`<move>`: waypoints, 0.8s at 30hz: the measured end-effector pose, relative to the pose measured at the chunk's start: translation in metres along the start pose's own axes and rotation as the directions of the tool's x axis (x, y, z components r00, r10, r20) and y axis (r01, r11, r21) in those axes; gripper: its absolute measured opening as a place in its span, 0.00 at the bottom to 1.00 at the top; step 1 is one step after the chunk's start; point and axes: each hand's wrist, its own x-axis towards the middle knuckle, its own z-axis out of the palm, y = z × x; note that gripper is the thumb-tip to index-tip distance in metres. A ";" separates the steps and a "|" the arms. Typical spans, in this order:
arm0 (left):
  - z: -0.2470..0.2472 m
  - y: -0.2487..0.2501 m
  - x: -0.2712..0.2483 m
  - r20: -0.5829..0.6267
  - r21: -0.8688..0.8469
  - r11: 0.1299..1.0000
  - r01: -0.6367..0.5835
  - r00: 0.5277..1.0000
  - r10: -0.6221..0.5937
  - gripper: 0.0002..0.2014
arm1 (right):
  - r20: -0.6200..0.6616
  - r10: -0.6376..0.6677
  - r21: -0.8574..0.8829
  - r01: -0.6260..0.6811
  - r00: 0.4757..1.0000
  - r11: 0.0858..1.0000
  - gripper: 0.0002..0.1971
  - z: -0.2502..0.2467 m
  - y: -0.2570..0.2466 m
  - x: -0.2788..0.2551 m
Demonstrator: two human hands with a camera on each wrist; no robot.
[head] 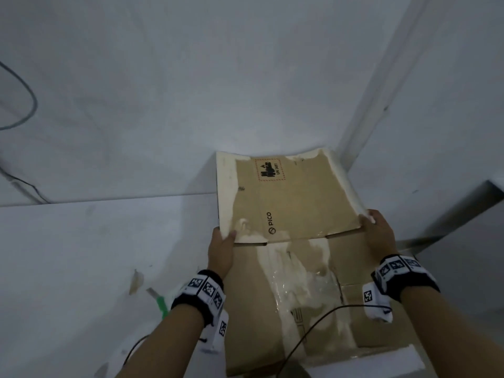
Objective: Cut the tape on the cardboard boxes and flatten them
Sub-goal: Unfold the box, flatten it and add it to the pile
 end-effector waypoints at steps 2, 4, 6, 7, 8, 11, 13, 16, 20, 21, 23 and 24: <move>0.022 -0.007 0.007 0.011 0.034 0.998 0.043 0.999 -0.043 0.15 | 0.028 0.058 -0.046 -0.057 0.998 0.997 0.21 -0.002 0.018 0.018; 0.037 -0.019 0.010 -0.001 0.079 0.993 0.087 0.996 -0.087 0.18 | 0.074 0.097 -0.123 -0.087 0.993 0.989 0.19 0.002 0.038 0.032; 0.044 -0.030 0.014 -0.049 0.132 0.981 0.141 0.990 -0.135 0.21 | 0.118 0.132 -0.187 -0.109 0.984 0.976 0.21 0.009 0.053 0.042; 0.045 -0.036 0.017 -0.071 0.153 0.973 0.173 0.984 -0.164 0.21 | 0.137 0.151 -0.199 -0.122 0.979 0.972 0.21 0.012 0.058 0.045; 0.046 -0.041 0.019 -0.090 0.173 0.963 0.205 0.977 -0.191 0.22 | 0.151 0.163 -0.201 -0.132 0.975 0.971 0.22 0.015 0.062 0.047; 0.046 -0.055 0.022 -0.136 0.281 0.922 0.267 0.962 -0.237 0.24 | 0.122 0.211 -0.138 -0.194 0.970 0.971 0.24 0.023 0.073 0.047; 0.049 -0.064 0.016 -0.160 0.409 0.869 0.277 0.960 -0.231 0.25 | 0.098 0.206 -0.124 -0.193 0.974 0.973 0.24 0.028 0.081 0.045; 0.059 -0.064 0.000 -0.217 0.464 0.835 0.297 0.952 -0.217 0.30 | -0.013 0.148 -0.248 -0.146 0.989 0.958 0.25 0.036 0.085 0.039; 0.071 -0.067 -0.020 -0.069 0.678 0.728 0.100 0.995 -0.073 0.50 | -0.108 -0.004 -0.447 -0.045 0.994 0.893 0.32 0.053 0.079 0.014; 0.072 -0.071 -0.022 0.020 0.756 0.655 0.018 0.998 -0.051 0.51 | -0.016 -0.085 -0.525 0.064 0.996 0.849 0.34 0.060 0.080 0.006; 0.073 -0.081 -0.023 0.106 0.825 0.562 -0.053 0.992 -0.063 0.49 | 0.184 -0.153 -0.662 0.237 0.971 0.711 0.34 0.071 0.089 -0.006; 0.074 -0.085 -0.022 0.123 0.836 0.545 -0.062 0.990 -0.075 0.48 | 0.221 -0.108 -0.676 0.232 0.969 0.700 0.37 0.075 0.091 -0.010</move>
